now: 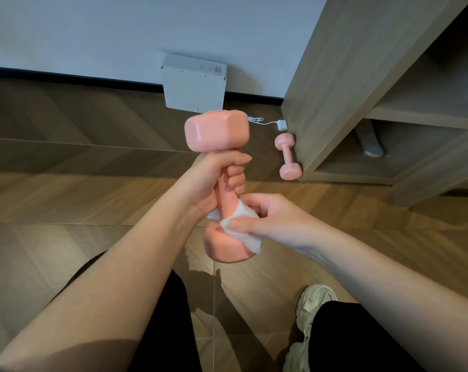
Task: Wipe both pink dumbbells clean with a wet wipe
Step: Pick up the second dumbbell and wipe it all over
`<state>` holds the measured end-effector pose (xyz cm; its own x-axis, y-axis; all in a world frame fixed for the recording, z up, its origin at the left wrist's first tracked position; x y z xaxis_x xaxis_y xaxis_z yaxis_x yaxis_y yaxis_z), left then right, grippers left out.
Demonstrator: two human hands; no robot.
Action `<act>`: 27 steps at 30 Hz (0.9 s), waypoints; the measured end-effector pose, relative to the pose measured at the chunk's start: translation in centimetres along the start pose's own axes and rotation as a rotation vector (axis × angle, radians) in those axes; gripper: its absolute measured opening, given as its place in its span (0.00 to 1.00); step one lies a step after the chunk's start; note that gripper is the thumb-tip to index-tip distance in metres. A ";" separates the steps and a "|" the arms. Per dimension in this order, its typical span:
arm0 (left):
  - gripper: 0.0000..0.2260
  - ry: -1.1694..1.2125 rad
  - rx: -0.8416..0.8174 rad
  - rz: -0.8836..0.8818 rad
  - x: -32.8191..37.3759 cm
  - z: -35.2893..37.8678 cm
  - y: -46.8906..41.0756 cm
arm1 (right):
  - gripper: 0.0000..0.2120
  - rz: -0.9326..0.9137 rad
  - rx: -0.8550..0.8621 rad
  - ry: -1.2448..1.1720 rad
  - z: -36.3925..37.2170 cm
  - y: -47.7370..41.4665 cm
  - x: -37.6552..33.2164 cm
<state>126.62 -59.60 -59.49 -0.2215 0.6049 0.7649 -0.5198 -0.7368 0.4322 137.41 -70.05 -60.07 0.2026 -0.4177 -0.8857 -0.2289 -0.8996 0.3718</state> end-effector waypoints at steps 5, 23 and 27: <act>0.11 -0.105 -0.001 0.095 -0.7 0.7 0.4 | 0.13 0.047 0.225 0.010 1.4 -0.1 0.7; 0.23 -0.309 0.118 -0.203 -0.8 -1.1 1.2 | 0.08 -0.021 0.412 -0.302 -3.5 -0.8 -2.0; 0.31 -0.156 -0.028 -0.319 -2.0 0.6 2.0 | 0.04 -0.032 0.463 -0.390 -4.0 -1.1 -3.0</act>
<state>126.50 -62.50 -59.87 0.0830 0.7483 0.6581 -0.5658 -0.5082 0.6493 140.88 -68.37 -56.72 -0.1276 -0.2351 -0.9635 -0.6371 -0.7252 0.2613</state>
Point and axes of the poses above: each hand's wrist, its own y-axis away from the middle knuckle, its own z-axis out of the palm, x = y × z, the point moved 1 cm from there along -y, towards the middle knuckle, and after that the axes turned 15 degrees about x, right-handed, at the moved point
